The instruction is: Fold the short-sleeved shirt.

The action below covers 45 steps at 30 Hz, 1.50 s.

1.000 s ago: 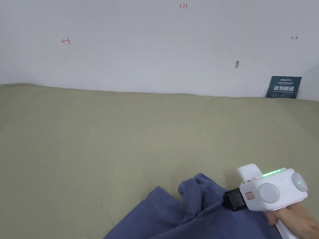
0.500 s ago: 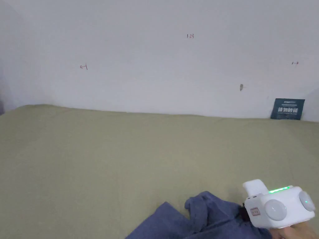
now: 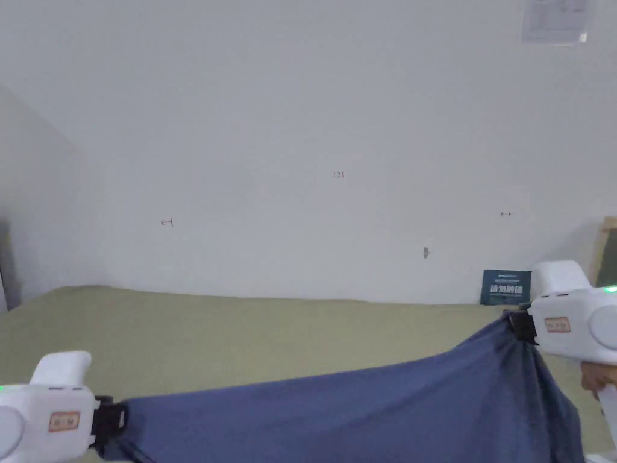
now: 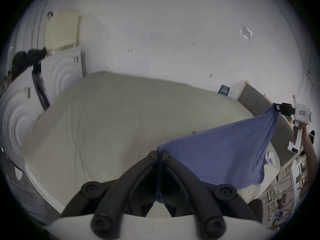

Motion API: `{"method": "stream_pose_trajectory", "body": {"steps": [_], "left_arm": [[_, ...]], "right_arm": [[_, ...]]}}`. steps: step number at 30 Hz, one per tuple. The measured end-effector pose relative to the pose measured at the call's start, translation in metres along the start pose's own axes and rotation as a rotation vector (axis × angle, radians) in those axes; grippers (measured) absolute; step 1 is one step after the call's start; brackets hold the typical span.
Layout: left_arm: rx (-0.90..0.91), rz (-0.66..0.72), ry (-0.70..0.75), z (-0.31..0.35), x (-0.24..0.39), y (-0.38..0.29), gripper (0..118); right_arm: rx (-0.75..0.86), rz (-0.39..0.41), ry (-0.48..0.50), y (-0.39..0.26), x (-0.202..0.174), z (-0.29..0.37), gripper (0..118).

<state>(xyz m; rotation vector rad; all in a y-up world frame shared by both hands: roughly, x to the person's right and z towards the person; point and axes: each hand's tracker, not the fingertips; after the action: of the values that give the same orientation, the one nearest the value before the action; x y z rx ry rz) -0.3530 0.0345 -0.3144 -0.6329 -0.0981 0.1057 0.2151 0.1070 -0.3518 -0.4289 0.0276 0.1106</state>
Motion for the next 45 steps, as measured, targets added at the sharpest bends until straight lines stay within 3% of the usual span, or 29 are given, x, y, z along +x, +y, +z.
{"method": "stream_pose_trajectory", "body": {"steps": [7,15,27,40,45], "left_arm": [[0.161,-0.048,0.041,0.048,0.055,0.101,3],[0.215,-0.097,0.084,0.079,0.082,0.163,3],[0.210,-0.087,0.163,0.069,0.076,0.195,3],[0.253,-0.095,0.249,0.001,0.090,0.275,3],[0.268,-0.150,0.302,-0.028,0.101,0.303,3]], "right_arm": [[0.163,-0.031,-0.093,0.055,0.035,0.112,0],[0.238,-0.064,-0.121,0.086,0.045,0.151,0],[0.241,-0.056,-0.115,0.113,0.031,0.104,0],[0.243,-0.080,-0.153,0.186,0.040,0.009,0],[0.243,-0.053,-0.192,0.218,0.046,-0.025,0]]}}
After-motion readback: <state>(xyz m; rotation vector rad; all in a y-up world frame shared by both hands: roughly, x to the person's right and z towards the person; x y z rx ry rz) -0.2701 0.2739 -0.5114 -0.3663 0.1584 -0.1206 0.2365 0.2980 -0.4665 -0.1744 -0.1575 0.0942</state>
